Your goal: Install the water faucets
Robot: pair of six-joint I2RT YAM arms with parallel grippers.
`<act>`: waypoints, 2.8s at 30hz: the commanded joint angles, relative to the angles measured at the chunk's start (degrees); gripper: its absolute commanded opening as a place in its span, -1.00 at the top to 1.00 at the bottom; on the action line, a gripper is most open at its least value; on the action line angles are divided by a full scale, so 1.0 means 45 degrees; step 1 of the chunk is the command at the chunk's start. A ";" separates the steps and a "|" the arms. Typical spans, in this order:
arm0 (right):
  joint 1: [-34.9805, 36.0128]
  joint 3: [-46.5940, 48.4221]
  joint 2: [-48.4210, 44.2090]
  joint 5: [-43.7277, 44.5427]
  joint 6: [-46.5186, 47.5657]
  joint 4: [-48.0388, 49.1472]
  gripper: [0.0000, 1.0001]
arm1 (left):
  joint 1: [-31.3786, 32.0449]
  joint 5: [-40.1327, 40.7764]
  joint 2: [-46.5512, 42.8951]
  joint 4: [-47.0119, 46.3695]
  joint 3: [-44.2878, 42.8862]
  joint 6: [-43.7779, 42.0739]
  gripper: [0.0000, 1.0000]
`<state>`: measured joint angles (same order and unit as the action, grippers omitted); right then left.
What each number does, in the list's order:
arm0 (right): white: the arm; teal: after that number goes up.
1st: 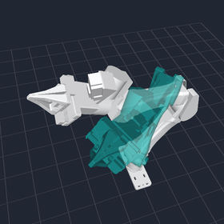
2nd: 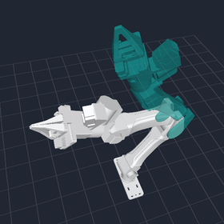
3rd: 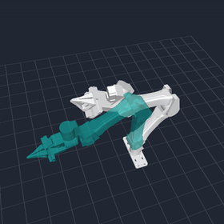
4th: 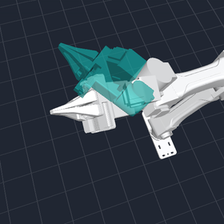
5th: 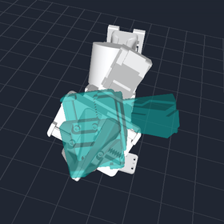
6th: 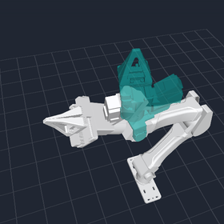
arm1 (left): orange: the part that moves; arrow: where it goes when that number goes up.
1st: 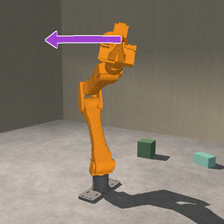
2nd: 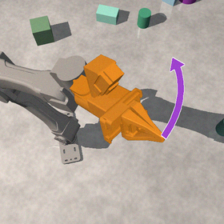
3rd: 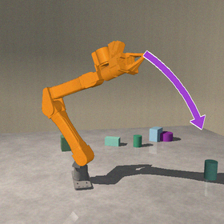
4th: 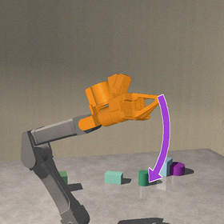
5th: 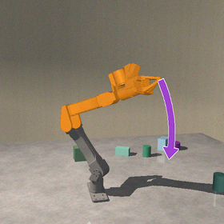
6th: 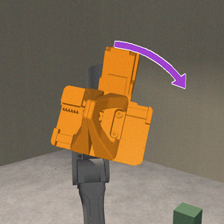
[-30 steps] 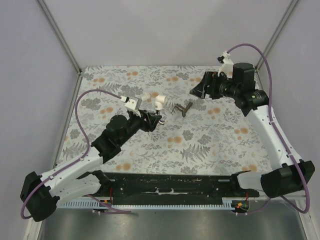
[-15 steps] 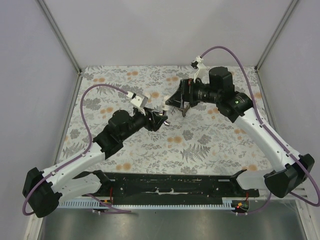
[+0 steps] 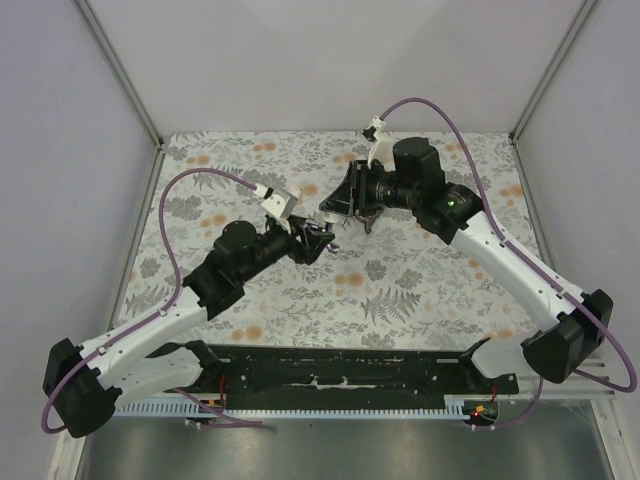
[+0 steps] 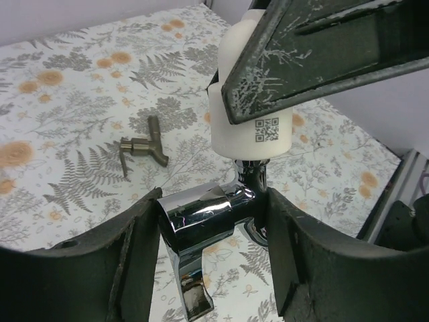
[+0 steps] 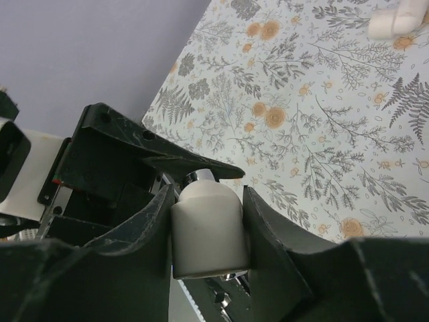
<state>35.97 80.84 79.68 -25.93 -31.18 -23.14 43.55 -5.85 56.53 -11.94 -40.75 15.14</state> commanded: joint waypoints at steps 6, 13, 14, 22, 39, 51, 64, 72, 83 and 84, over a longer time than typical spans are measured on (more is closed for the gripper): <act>0.1029 0.0530 -0.0363 0.4973 -0.0806 -0.1339 1.00 | 0.4203 0.8707 0.0383 -0.1188 -0.1861 -0.6227 0.96; 0.2144 0.0767 -0.0304 0.9044 -0.1566 -0.1872 1.00 | 0.6708 1.3838 0.3119 -0.6328 -0.2408 -1.0726 0.96; 0.2144 0.0728 -0.0343 0.9064 -0.1587 -0.1735 1.00 | 0.6806 1.3645 0.3179 -0.6079 -0.2505 -1.0572 0.92; 0.1288 0.0903 -0.0967 0.6882 0.0267 -0.0661 1.00 | 0.4606 0.5105 -0.0254 -0.0186 -0.2057 -0.4622 -0.47; -0.1000 0.0844 -0.1496 -0.3960 0.3041 0.2876 1.00 | -0.4070 -1.0455 0.0150 -0.3799 -0.1765 0.2293 -0.56; -0.1000 0.1060 -0.1106 -0.6209 0.3238 0.3694 1.00 | -0.4131 -1.2938 0.2748 -1.0487 -0.1843 0.7591 -0.58; -0.1000 0.1138 -0.0363 -0.7206 0.2085 0.5708 1.00 | -0.3447 -1.3154 0.4643 -1.5191 -0.1765 1.1669 -0.59; -0.1000 0.1099 -0.0382 -0.7089 0.2358 0.5493 1.00 | -0.3350 -1.3349 0.4801 -1.6272 -0.1336 1.2731 -0.60; -0.0630 0.1664 -0.0460 -0.5083 0.4191 0.2704 1.00 | -0.3077 -1.1539 0.2522 -0.8908 -0.1119 0.6534 0.96; -0.0474 0.1723 -0.0499 -0.4458 0.4426 0.2216 1.00 | -0.2883 -1.0740 0.1955 -0.6510 -0.1294 0.4625 0.96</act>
<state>32.16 84.31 78.72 -54.57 -16.99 -7.68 28.75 -62.13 74.50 -67.42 -45.39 61.67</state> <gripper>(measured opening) 0.469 0.645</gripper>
